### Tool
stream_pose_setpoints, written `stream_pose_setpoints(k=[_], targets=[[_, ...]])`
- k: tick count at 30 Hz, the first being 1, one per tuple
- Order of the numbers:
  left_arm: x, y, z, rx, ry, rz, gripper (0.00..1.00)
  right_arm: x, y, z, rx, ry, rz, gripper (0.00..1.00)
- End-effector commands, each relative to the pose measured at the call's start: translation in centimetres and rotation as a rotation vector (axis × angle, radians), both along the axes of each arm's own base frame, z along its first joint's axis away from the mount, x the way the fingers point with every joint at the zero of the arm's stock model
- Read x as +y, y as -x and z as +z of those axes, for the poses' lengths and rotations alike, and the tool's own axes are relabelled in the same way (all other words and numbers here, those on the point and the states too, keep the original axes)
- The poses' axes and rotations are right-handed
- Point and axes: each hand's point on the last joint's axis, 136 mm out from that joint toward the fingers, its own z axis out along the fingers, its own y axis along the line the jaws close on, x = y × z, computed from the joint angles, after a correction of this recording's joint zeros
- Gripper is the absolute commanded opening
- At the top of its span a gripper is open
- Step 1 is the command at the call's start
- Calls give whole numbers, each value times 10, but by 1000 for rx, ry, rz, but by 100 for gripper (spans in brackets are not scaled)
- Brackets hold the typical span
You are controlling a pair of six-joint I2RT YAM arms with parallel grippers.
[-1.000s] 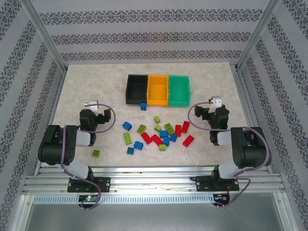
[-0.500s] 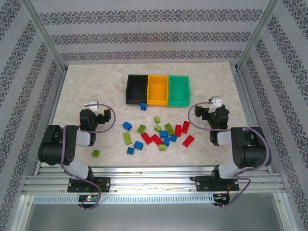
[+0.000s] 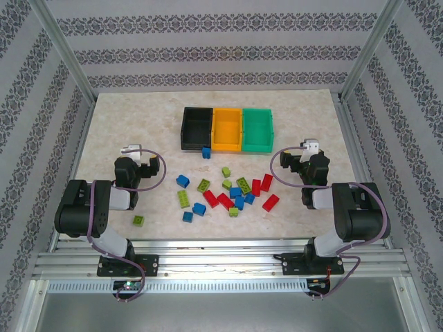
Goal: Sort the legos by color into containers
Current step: Pick up the lego from the middle-right of the table.
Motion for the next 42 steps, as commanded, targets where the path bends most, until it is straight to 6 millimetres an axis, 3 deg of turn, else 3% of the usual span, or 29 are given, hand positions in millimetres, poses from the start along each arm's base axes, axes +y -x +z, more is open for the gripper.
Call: stream_pose_setpoints(k=[1, 12, 20, 26, 31, 34, 38, 42], targets=[[-1, -6, 16, -62, -14, 0, 99, 5, -5, 8, -24, -18, 20, 98], [-12, -9, 14, -41, -13, -68, 99, 6, -5, 9, -26, -7, 16, 98], [-8, -8, 20, -60, -13, -41, 99, 2, -4, 11, -34, 7, -22, 98], [-10, 0, 55, -76, -15, -50, 99, -3, 8, 49, -34, 5, -51, 98], [-7, 9, 96, -75, 105, 10, 99, 6, 20, 71, 54, -166, -50, 98], [-11, 16, 123, -48, 178, 13, 99, 20, 29, 67, 161, -319, -15, 98], [0, 38, 138, 20, 330, 145, 99, 53, 41, 53, 295, -520, 114, 98], [-15, 57, 151, 123, 447, 81, 99, 73, 67, 17, 518, -642, 127, 98]])
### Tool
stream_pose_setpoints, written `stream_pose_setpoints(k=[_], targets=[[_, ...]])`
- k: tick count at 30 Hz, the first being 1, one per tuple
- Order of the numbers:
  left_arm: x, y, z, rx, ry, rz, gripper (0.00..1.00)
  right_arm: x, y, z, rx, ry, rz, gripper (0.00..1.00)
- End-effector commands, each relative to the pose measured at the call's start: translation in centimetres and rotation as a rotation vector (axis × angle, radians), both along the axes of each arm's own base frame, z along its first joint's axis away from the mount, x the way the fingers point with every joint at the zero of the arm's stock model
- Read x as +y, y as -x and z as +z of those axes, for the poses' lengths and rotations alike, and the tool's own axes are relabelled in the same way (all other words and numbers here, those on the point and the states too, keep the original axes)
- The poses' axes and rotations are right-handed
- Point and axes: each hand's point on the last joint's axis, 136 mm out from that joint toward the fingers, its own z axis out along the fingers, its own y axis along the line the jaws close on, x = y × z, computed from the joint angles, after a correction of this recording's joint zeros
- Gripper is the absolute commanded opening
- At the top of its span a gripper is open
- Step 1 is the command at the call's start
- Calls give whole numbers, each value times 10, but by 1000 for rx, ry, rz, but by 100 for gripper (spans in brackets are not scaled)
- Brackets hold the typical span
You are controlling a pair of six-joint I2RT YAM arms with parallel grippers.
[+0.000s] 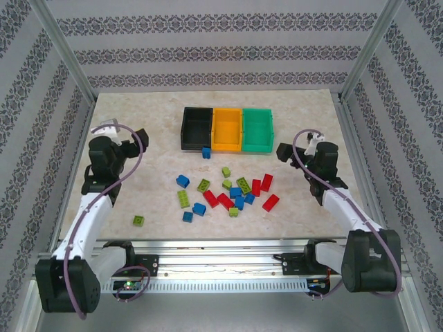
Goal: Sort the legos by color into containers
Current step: Pick up the lego from the middle-right of the table.
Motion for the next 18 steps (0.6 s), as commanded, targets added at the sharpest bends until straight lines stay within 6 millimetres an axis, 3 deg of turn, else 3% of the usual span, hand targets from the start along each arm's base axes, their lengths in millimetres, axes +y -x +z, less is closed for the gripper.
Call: stream_pose_setpoints(k=[1, 5, 8, 13, 18], targets=[[-19, 29, -27, 235, 171, -63, 99, 26, 38, -37, 279, -164, 60, 98], [-29, 43, -27, 357, 149, -129, 99, 28, 69, -60, 433, -77, 42, 98], [-29, 52, -45, 431, 123, -143, 99, 27, 82, -69, 496, 30, 22, 98], [-18, 69, -87, 545, 135, -56, 99, 39, 84, -69, 520, 179, 32, 88], [-26, 77, -110, 605, 199, -67, 99, 42, 75, -78, 566, 261, 17, 83]])
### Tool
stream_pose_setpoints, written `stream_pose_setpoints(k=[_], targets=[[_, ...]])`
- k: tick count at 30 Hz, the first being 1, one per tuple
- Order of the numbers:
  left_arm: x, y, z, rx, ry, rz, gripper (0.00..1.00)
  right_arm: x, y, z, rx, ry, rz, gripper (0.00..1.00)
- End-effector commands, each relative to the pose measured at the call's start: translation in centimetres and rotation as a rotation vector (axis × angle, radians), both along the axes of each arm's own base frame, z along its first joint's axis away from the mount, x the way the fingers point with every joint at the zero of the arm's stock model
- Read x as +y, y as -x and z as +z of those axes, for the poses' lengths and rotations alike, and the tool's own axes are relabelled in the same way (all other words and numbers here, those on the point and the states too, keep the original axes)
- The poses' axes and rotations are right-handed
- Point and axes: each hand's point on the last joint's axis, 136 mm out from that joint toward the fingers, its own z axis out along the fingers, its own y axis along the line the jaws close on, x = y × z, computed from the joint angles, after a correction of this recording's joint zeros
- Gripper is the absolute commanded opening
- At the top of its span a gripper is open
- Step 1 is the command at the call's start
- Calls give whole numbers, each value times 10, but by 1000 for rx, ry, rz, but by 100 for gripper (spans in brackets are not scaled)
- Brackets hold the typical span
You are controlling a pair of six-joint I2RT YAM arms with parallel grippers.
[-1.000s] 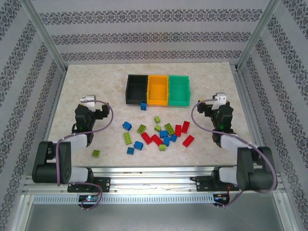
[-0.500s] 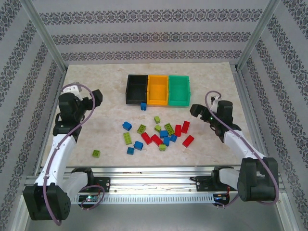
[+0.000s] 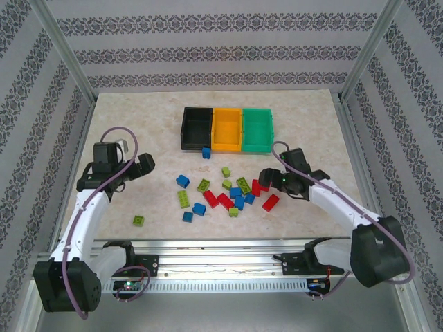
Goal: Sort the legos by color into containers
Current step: Pick up the lego from the middle-right of the table.
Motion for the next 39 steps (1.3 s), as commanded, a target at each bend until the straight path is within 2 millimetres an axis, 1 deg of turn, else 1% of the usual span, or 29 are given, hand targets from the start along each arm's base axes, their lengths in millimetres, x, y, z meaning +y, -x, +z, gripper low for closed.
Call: stream_pose_setpoints(k=[1, 4, 6, 8, 11, 14, 17, 19, 20, 21, 22, 24, 25, 28, 30, 33, 36, 37, 39], targets=[[-4, 11, -11, 68, 51, 14, 99, -13, -3, -11, 56, 104, -51, 82], [-11, 14, -13, 75, 85, -13, 99, -12, -11, -18, 68, 131, -56, 79], [-11, 16, -13, 78, 83, -19, 99, -12, -19, -25, 77, 164, -54, 77], [-12, 17, -15, 82, 85, -19, 99, -12, -25, -30, 96, 194, -47, 73], [-17, 19, -16, 90, 107, -33, 99, -4, -35, -34, 102, 202, -31, 73], [-16, 23, -19, 108, 107, -29, 99, 5, -41, -38, 106, 207, -16, 72], [-16, 33, -24, 133, 102, -27, 99, 13, -41, -48, 138, 212, 4, 64], [-16, 39, -29, 139, 104, -17, 99, 14, -38, -55, 157, 222, 11, 58], [-17, 38, -28, 130, 105, -15, 99, 14, -36, -58, 161, 223, 13, 55], [-18, 37, -26, 116, 112, -18, 99, 14, -34, -61, 165, 219, 13, 51], [-19, 37, -26, 110, 123, -18, 99, 14, -33, -63, 168, 215, 14, 44], [-20, 37, -28, 112, 131, -18, 99, 14, -30, -65, 173, 209, 15, 33], [-20, 37, -29, 116, 128, -18, 99, 16, -31, -64, 167, 203, 18, 30], [-19, 37, -31, 129, 123, -17, 99, 18, -34, -57, 150, 194, 19, 26], [-19, 37, -32, 134, 126, -14, 99, 20, -40, -48, 129, 186, 24, 25], [-18, 37, -32, 136, 125, -8, 99, 28, -55, -28, 88, 173, 44, 25], [-17, 36, -31, 127, 123, -4, 99, 37, -80, -4, 34, 173, 76, 25], [-17, 36, -32, 128, 119, -1, 99, 43, -91, 6, 15, 155, 97, 26], [-14, 36, -33, 130, 111, 16, 99, 48, -113, 24, -9, 141, 117, 26]])
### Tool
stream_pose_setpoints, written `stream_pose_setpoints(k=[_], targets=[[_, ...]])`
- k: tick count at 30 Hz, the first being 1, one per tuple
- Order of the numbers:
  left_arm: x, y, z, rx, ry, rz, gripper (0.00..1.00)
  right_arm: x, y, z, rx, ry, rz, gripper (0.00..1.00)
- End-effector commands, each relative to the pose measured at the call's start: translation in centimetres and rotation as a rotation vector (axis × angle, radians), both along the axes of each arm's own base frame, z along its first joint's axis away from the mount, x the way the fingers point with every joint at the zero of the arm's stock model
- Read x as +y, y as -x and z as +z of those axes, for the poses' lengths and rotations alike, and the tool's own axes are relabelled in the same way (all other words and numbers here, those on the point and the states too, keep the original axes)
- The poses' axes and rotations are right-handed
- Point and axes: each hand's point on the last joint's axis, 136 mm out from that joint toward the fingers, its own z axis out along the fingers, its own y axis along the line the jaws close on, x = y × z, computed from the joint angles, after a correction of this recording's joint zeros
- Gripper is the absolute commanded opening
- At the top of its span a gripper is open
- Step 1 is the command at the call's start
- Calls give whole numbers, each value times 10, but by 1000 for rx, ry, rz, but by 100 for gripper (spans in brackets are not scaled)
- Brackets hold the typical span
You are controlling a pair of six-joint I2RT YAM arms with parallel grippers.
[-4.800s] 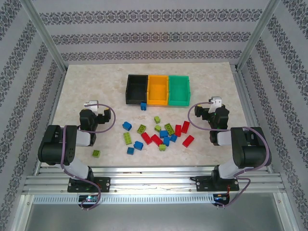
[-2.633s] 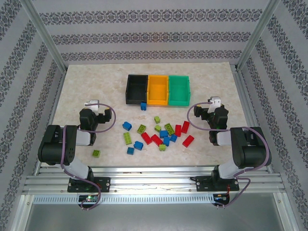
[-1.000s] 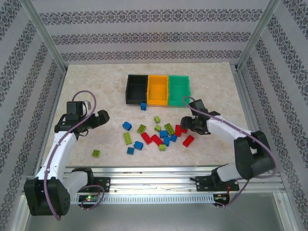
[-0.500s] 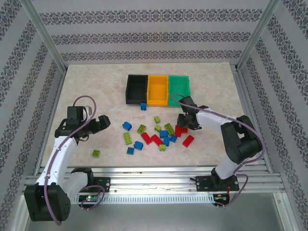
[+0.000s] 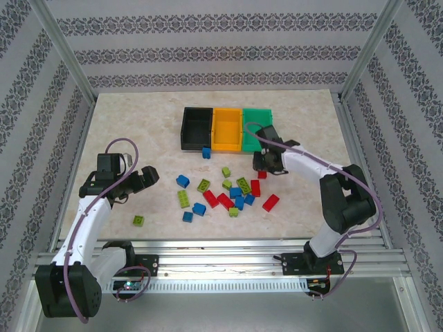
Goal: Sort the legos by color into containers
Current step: Pick up the lego from the middle-right of the table, then place the lego in the container, then move the lego to the center of the table.
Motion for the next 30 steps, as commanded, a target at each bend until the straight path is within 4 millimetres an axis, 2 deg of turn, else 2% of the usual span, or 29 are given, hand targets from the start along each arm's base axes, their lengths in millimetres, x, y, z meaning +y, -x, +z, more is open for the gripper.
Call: stream_pose_setpoints(k=[1, 4, 8, 9, 11, 14, 18, 23, 25, 30], targets=[[5, 5, -6, 24, -3, 40, 99, 10, -36, 32, -51, -19, 63, 27], [7, 4, -6, 28, -10, 51, 99, 6, -76, 53, -88, -41, 47, 27], [14, 6, -8, 50, -38, 88, 99, 0, -120, 67, -101, -57, 16, 28], [16, 6, -7, 52, -45, 93, 99, -1, -127, 67, -101, -51, 15, 31], [18, 7, -6, 52, -59, 98, 99, -3, -138, 65, -86, -31, 14, 45], [16, 7, -4, 37, -59, 77, 99, 2, -136, 68, -62, -29, 41, 52], [13, 5, -1, 15, -53, 60, 99, 10, -113, 76, -91, -21, 67, 54], [6, 4, -2, 17, -26, 23, 99, 22, -52, 68, -82, -52, 123, 55], [3, 5, 0, 18, -14, 1, 99, 27, -23, 56, -67, -61, 156, 56], [9, 5, 2, 1, -38, 27, 99, 20, 41, 17, 17, -65, 145, 56]])
